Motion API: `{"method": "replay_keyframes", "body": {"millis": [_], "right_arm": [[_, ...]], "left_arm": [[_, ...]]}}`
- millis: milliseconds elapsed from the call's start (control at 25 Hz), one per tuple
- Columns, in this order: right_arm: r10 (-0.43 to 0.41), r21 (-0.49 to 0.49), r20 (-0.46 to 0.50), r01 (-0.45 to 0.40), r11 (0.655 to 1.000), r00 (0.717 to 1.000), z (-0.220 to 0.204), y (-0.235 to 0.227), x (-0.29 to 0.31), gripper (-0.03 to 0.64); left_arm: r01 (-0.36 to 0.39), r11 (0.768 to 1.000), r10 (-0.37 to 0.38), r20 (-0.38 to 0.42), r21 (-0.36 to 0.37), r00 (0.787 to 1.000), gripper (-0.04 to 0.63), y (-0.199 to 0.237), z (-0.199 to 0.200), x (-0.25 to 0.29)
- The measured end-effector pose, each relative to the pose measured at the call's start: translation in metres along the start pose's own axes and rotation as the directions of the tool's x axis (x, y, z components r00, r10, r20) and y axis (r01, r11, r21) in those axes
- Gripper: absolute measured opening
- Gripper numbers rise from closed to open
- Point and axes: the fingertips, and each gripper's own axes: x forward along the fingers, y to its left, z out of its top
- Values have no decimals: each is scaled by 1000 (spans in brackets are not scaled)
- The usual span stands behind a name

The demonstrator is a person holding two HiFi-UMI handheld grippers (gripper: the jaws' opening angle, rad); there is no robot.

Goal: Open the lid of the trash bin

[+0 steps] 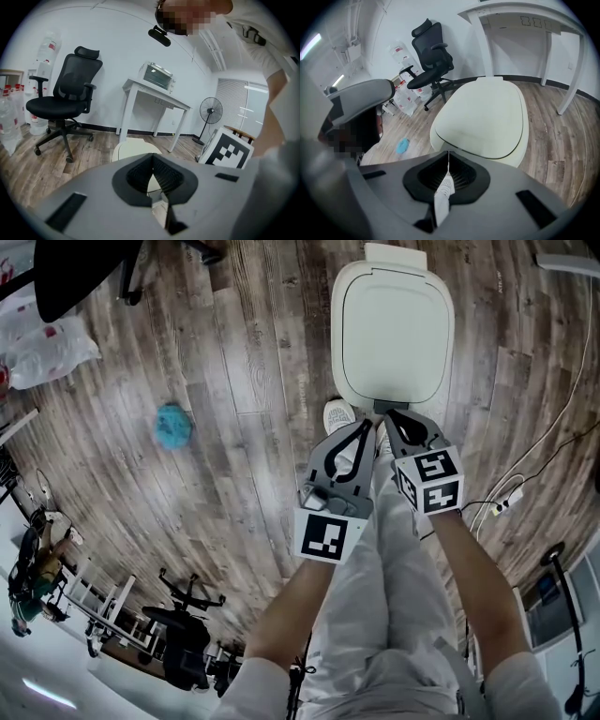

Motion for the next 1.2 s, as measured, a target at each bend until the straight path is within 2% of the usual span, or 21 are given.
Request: {"method": "replay_keyframes", "body": {"millis": [280, 400, 600, 1000, 1200], "right_arm": [[-26, -10, -3, 26, 1000, 1000, -4, 1, 4, 17], [-24, 20, 1, 24, 999, 1000, -3, 0, 4, 15], [-74, -59, 7, 74, 995, 997, -4, 2, 6, 16], [-74, -28, 21, 74, 997, 997, -2, 2, 5, 17], [-45, 33, 55, 43, 999, 997, 1, 0, 0, 17]], "left_arm": [[-26, 999, 26, 3, -22, 1000, -3, 9, -2, -4], [-23, 1000, 23, 7, -14, 1000, -3, 9, -1, -3], [-15, 1000, 15, 5, -5, 1000, -3, 7, -2, -1], [-12, 1000, 12, 2, -7, 1000, -3, 10, -3, 1], [-20, 1000, 20, 9, -10, 1000, -2, 11, 1, 7]]}}
